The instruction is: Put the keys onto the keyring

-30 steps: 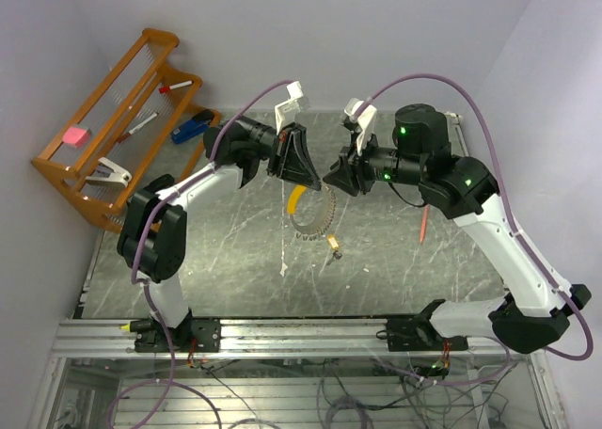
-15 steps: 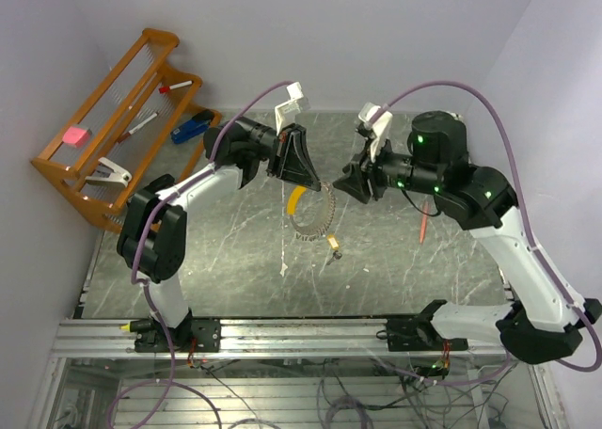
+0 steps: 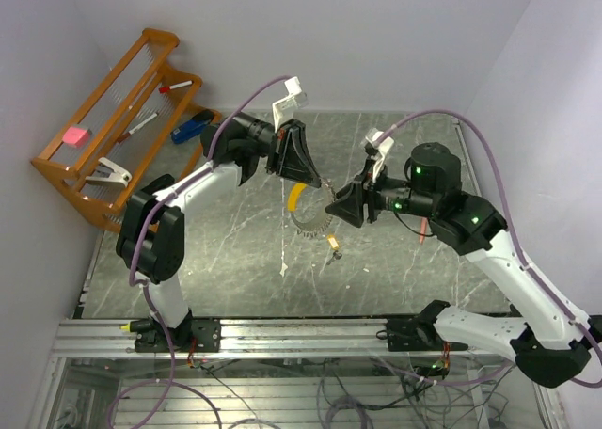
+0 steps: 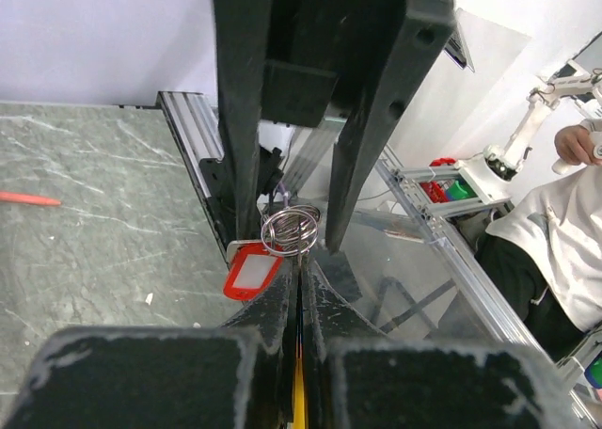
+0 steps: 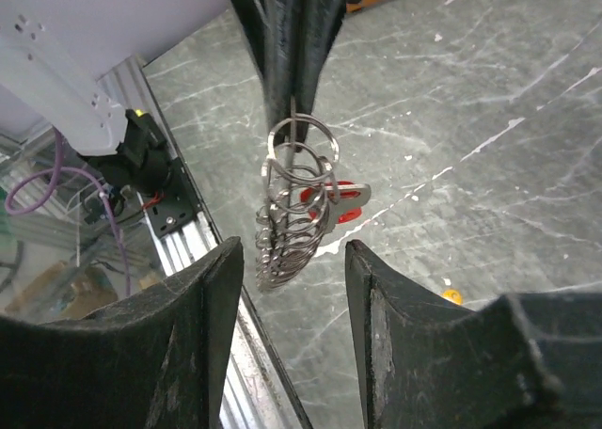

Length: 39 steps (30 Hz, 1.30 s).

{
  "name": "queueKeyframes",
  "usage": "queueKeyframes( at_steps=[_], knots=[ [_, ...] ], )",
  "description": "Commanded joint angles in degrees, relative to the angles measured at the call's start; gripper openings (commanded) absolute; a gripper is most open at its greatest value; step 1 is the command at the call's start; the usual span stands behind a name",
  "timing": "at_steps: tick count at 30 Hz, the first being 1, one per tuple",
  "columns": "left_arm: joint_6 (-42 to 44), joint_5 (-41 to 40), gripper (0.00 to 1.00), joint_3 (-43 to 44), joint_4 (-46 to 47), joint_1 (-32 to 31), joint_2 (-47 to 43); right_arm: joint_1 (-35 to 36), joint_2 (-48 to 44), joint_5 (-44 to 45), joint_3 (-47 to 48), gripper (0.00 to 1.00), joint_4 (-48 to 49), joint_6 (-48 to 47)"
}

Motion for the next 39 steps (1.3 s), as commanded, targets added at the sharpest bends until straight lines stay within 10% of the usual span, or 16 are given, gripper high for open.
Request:
queueKeyframes(
  at_steps=[1,19,29,35,39],
  knots=[
    [-10.01,-0.26,0.07,2.61,15.15,0.10,-1.35,0.10,-1.42,-0.06,-3.57,0.47,11.40,4.54],
    [-8.62,-0.88,0.07,7.42,15.13,0.08,-0.03,0.18,-0.40,-3.04,-10.81,0.32,24.95,11.66],
    [-9.47,-1.37,0.09,7.62,15.08,0.09,-0.06,0.10,-1.97,1.18,-11.87,0.00,27.88,8.14],
    [-10.63,-0.33,0.26,8.02,15.15,0.11,0.26,0.12,-1.29,4.68,-8.04,0.00,23.95,2.15],
    [-11.71,1.03,0.54,9.22,15.15,0.09,1.27,0.14,-0.32,6.84,-4.48,0.00,18.05,-4.49]
  ],
)
